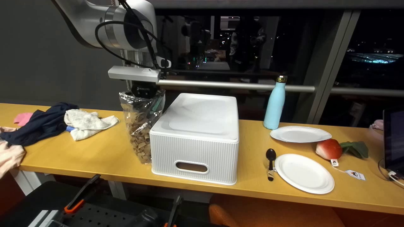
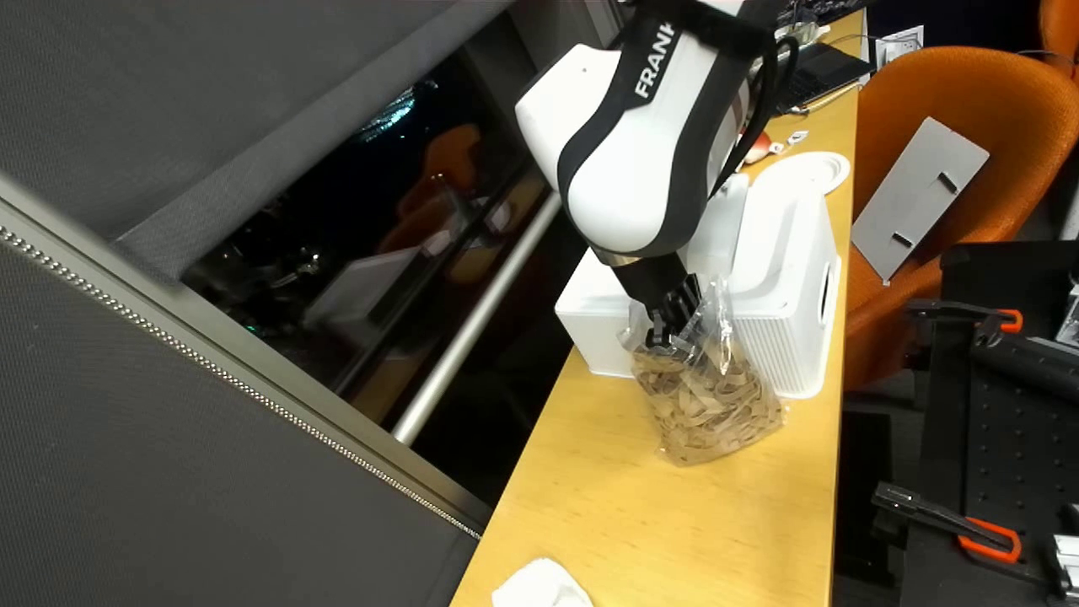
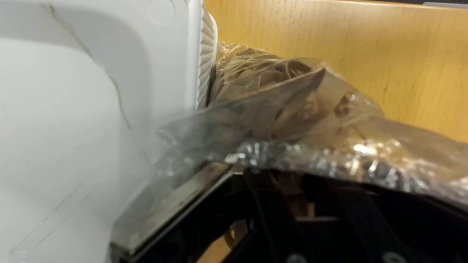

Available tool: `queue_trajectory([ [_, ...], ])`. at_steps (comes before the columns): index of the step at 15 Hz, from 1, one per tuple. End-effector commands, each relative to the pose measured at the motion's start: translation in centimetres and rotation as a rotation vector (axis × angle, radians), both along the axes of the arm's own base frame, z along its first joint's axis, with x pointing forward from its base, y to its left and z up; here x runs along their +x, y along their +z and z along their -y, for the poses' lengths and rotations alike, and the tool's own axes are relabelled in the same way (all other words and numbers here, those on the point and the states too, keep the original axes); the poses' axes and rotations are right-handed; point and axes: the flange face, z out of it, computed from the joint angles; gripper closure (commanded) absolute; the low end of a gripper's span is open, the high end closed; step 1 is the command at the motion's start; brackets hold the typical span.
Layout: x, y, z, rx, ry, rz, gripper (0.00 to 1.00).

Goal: Take two pinches of rubber bands from the bag and place them on the tub

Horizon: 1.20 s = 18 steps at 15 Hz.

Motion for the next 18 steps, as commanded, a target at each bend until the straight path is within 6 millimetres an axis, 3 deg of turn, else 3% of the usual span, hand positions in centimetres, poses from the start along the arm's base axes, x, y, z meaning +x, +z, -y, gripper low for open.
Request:
queue_trajectory([
  [1, 0.6, 0.5, -0.2, -0.012, -0.007, 0.026, 1.00],
  [8, -0.3, 3.9, -1.5, -0.014, -0.039, 0.037, 0.99],
  [14, -3.5, 9.1, -2.1, -0.086, -0.109, 0.040, 0.99],
  [18, -5.4, 11.8, -0.8, -0.149, -0.147, 0.043, 0.99],
])
